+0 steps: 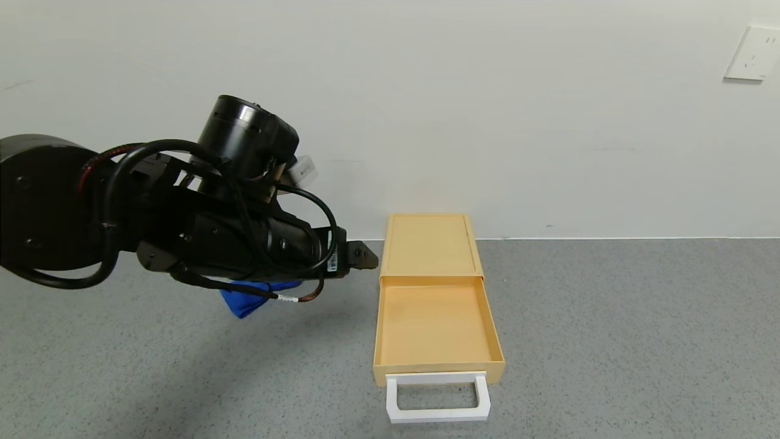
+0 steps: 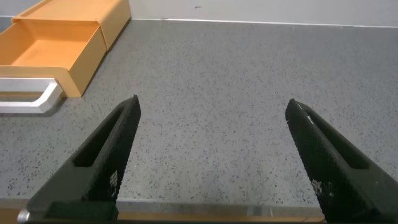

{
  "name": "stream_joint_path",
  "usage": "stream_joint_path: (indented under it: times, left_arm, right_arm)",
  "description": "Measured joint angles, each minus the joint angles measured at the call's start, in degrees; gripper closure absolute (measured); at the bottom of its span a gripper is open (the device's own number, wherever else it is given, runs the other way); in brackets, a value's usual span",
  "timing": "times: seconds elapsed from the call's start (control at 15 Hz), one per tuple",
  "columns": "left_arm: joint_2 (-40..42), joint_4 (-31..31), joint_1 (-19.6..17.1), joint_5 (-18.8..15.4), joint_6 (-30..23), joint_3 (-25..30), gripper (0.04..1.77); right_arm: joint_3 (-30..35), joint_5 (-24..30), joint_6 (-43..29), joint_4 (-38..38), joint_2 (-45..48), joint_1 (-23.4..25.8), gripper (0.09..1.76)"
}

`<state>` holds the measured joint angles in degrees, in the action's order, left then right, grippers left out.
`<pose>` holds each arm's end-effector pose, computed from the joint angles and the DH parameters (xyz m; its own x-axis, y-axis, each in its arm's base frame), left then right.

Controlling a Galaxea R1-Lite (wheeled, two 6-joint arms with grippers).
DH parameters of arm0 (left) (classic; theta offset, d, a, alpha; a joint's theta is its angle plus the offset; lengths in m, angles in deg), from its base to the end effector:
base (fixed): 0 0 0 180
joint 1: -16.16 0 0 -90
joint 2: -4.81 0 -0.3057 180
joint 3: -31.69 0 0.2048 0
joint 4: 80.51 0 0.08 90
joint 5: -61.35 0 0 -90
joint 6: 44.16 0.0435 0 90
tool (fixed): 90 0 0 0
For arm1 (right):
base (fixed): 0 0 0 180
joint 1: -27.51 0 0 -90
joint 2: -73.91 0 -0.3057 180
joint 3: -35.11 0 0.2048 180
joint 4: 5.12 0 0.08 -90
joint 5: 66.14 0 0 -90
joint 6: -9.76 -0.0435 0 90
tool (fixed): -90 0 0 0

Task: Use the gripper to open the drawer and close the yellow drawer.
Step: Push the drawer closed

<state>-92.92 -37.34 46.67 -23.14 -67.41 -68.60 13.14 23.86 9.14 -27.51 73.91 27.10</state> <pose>0.2945 -0.1687 0.2318 0.6998 -0.3009 -0.6479 0.1852 0.9524 -0.2422 0.0077 0.0001 0.0757 0.9999 0.0072 -0.0073 -0.0071 0.9999 0.0108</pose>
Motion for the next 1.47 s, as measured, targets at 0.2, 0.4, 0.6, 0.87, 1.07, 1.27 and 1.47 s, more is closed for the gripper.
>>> stream_joint_path:
  times: [0.2, 0.4, 0.6, 0.87, 1.07, 1.27, 1.47]
  left_arm:
    - [0.3, -0.85, -0.91, 0.13, -0.2, 0.3, 0.08]
    - [0.41, -0.87, -1.11, 0.13, -0.33, 0.55, 0.08]
    - [0.41, -0.83, -1.22, 0.09, -0.33, 0.69, 0.08]
    - [0.11, -0.66, -0.41, 0.0, -0.88, 0.89, 0.08]
    - [-0.63, -0.17, 2.72, 2.12, -3.02, 0.91, 0.08]
    - [-2.76, 0.18, 7.33, 7.08, -6.78, 0.74, 0.08]
    - [-5.91, 2.72, 11.52, 11.13, -11.74, -0.2, 0.08]
  right_arm:
    - [0.0, 0.0, 0.02, -0.02, 0.0, 0.0, 0.14]
    - [0.0, 0.0, 0.0, -0.02, 0.0, 0.0, 0.14]
    - [0.0, 0.0, 0.02, 0.0, 0.0, 0.0, 0.14]
    - [0.0, 0.0, 0.02, -0.02, 0.0, 0.0, 0.14]
    - [0.0, -0.02, 0.0, -0.02, 0.0, 0.0, 0.14]
    - [0.0, 0.0, 0.0, 0.0, 0.0, 0.0, 0.14]
    - [0.0, 0.0, 0.0, -0.02, 0.0, 0.0, 0.14]
